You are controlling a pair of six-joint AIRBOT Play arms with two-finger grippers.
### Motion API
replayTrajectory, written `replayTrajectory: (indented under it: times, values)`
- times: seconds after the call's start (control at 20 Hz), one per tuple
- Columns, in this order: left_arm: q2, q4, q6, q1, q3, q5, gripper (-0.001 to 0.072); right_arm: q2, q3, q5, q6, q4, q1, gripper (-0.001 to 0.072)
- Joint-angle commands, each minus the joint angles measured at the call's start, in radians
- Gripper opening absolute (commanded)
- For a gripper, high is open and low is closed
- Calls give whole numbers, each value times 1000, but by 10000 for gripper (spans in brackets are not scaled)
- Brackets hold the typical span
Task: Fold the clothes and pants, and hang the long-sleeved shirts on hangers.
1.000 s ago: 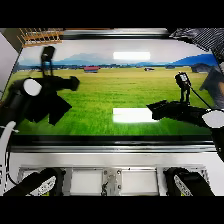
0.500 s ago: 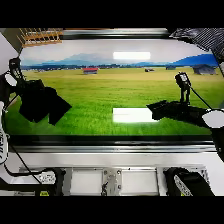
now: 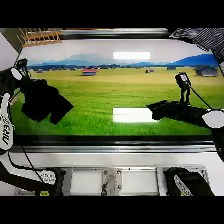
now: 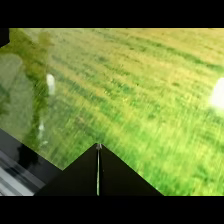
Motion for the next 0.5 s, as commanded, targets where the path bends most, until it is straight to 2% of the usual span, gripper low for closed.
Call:
replayTrajectory:
  times: [0.0, 0.1, 0.25, 0.35, 0.45]
  values:
    - [90, -169, 67, -114, 106, -59, 9, -1, 1, -1, 0, 2, 1, 21]
    - [173, -269, 101, -229, 183, -77, 9, 0, 1, 0, 0, 35, 1, 21]
    - [277, -290, 121, -443, 304, -50, 9, 0, 6, -21, -28, 40, -8, 18]
    - [314, -281, 166, -573, 372, -51, 9, 2, 46, -55, 16, -43, -72, 18]
    - [329, -231, 172, -676, 381, -85, 9, 2, 100, -61, 100, -151, -168, 17]
